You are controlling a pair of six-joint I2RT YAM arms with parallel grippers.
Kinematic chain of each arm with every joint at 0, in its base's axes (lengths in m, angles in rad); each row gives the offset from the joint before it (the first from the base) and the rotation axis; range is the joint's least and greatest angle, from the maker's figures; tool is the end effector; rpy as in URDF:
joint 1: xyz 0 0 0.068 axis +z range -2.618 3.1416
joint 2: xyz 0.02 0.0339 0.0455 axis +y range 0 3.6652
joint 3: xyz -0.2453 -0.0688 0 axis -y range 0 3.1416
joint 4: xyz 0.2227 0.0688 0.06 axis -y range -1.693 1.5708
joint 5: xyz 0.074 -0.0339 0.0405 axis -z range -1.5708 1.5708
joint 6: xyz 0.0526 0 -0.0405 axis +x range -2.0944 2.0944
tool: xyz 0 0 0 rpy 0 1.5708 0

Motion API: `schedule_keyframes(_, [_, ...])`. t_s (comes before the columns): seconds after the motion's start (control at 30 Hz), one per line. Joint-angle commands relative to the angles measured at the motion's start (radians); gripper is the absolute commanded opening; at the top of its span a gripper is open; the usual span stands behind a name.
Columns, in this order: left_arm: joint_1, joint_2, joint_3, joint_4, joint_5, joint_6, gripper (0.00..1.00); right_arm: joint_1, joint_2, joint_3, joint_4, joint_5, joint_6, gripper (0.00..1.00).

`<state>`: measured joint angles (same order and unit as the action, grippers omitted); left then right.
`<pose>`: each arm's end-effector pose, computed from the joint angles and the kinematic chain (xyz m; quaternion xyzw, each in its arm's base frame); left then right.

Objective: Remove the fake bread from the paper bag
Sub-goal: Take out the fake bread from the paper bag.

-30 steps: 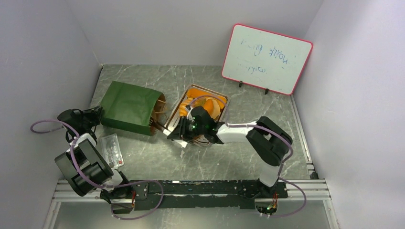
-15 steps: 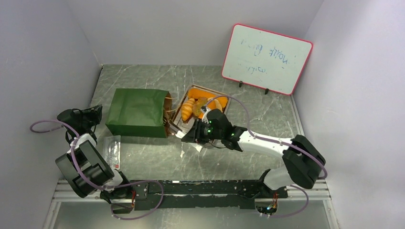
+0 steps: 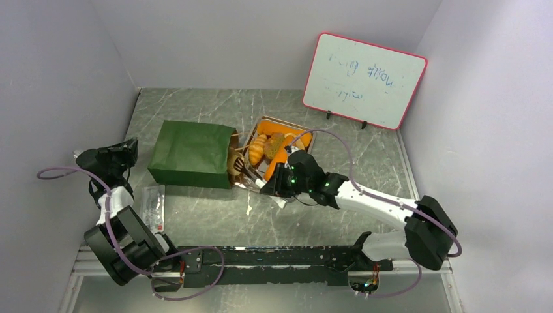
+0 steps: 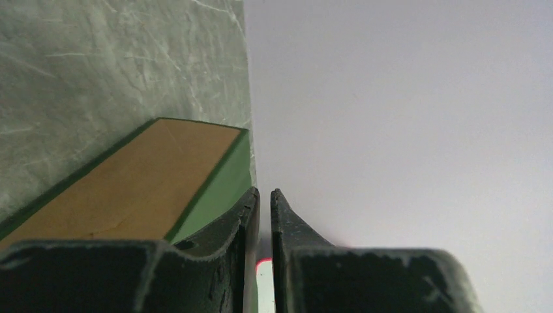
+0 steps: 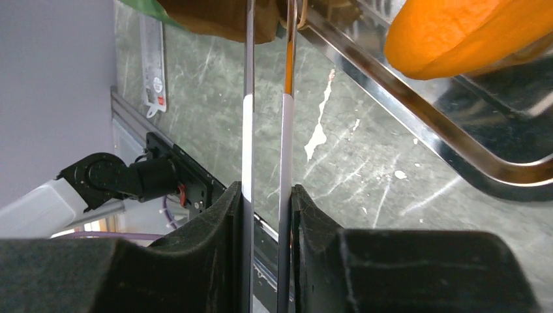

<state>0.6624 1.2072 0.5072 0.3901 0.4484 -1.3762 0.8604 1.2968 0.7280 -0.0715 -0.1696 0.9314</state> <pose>0.2170 0.1403 0.2082 -0.6021 0.5243 -0.3691 0.4758 0.1723 0.2139 0.2051 -0.0064 0.8913 0.3963 0.2202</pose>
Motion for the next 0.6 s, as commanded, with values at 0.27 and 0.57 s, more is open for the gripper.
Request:
schedule_keyframes(0.27, [-0.028, -0.129, -0.035, -0.067, -0.017, 0.064, 0.07, -0.005, -0.184, 0.105, -0.303, 0.173, -0.037, 0.00])
schedule_keyframes(0.57, [-0.066, -0.192, -0.017, -0.135, -0.045, 0.151, 0.09, -0.001, -0.255, 0.123, -0.443, 0.223, -0.025, 0.00])
